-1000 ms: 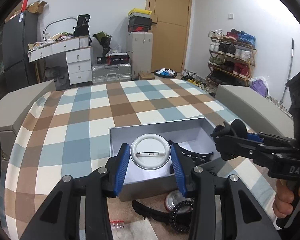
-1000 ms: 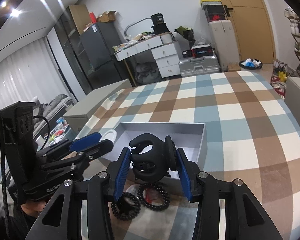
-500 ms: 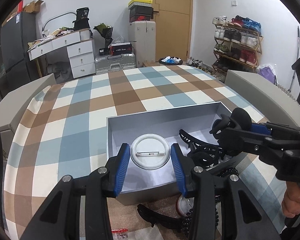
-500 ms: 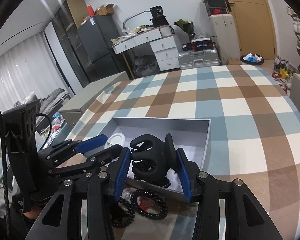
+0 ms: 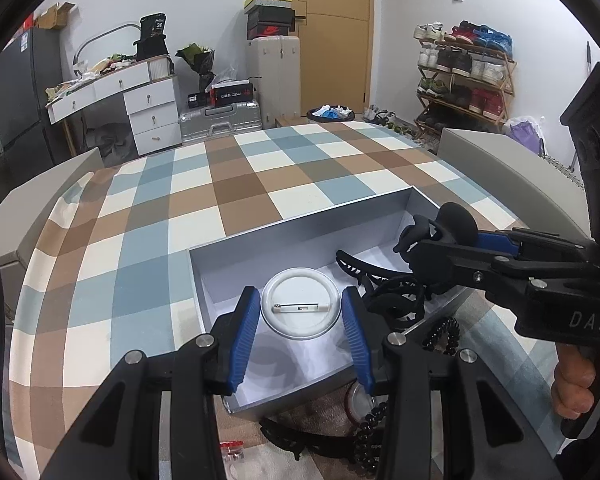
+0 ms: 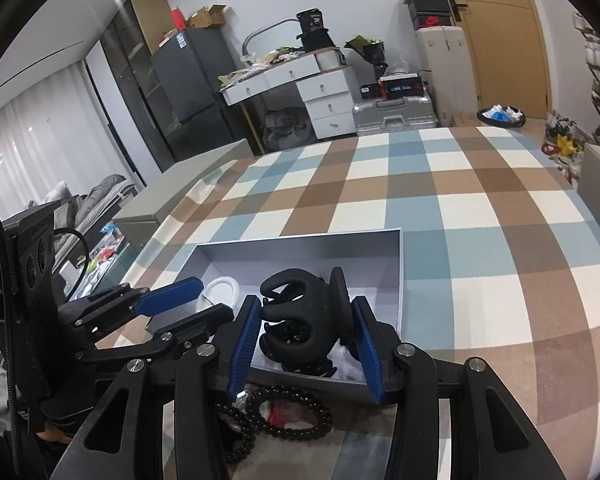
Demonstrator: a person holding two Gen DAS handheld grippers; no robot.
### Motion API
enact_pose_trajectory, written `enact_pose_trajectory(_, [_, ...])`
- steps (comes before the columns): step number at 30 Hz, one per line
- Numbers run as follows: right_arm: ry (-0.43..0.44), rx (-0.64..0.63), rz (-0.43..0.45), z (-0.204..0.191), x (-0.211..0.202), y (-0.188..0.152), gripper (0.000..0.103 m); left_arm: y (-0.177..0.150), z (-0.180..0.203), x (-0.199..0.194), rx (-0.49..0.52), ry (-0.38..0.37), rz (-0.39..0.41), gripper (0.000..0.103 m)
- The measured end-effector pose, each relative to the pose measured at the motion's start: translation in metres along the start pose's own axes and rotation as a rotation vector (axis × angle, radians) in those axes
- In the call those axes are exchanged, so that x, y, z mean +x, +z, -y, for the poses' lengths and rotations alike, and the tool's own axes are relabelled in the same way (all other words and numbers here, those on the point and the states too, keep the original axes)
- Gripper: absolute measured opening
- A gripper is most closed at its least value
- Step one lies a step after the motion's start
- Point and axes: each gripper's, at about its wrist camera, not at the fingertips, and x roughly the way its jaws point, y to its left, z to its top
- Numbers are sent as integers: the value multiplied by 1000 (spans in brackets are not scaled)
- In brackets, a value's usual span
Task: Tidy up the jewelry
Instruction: 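Lower the badge and claw clip into the grey box and open both grippers, then withdraw both tools from the box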
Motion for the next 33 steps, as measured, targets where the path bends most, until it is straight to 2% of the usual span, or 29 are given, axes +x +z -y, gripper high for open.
enact_pose_trajectory(12, [-23, -13, 5, -3, -3, -2, 47, -1, -6, -4, -19, 7, 1, 37])
enact_pose_trajectory(14, [-28, -20, 16, -5, -7, -2, 55, -2, -6, -7, -21, 18, 2, 42])
enact_pose_trajectory(15, [-27, -23, 28, -6, -10, -3, 67, -3, -5, -11, -15, 16, 13, 47])
enact_pose_trajectory(16, [-27, -30, 44, -8, -15, -3, 74, -4, -4, -15, -9, 11, 26, 57])
enact_pose_trajectory(17, [-28, -41, 60, -9, -19, -4, 76, -5, -4, -20, -4, 9, 39, 63])
enact_pose_trajectory(18, [-34, -57, 77, -12, -24, -4, 78, -7, -3, -26, -2, 18, 56, 75])
enact_pose_trajectory(19, [-43, -72, 90, -14, -30, -5, 84, -7, -3, -30, -3, 26, 67, 82])
enact_pose_trajectory(22, [-44, -86, 122, -17, -40, -8, 100, -10, -8, -40, -24, 33, 86, 86])
enact_pose_trajectory(23, [-46, -85, 132, -17, -44, -10, 102, -11, -11, -43, -42, 29, 90, 89])
enact_pose_trajectory(25, [-50, -84, 137, -16, -48, -14, 103, -16, -18, -47, -84, 14, 106, 102])
enact_pose_trajectory(28, [-69, -76, 126, -13, -49, -24, 103, -23, -24, -49, -118, 12, 113, 102])
enact_pose_trajectory(33, [-99, -83, 72, -12, -42, -41, 103, -39, -25, -45, -104, 75, 110, 102])
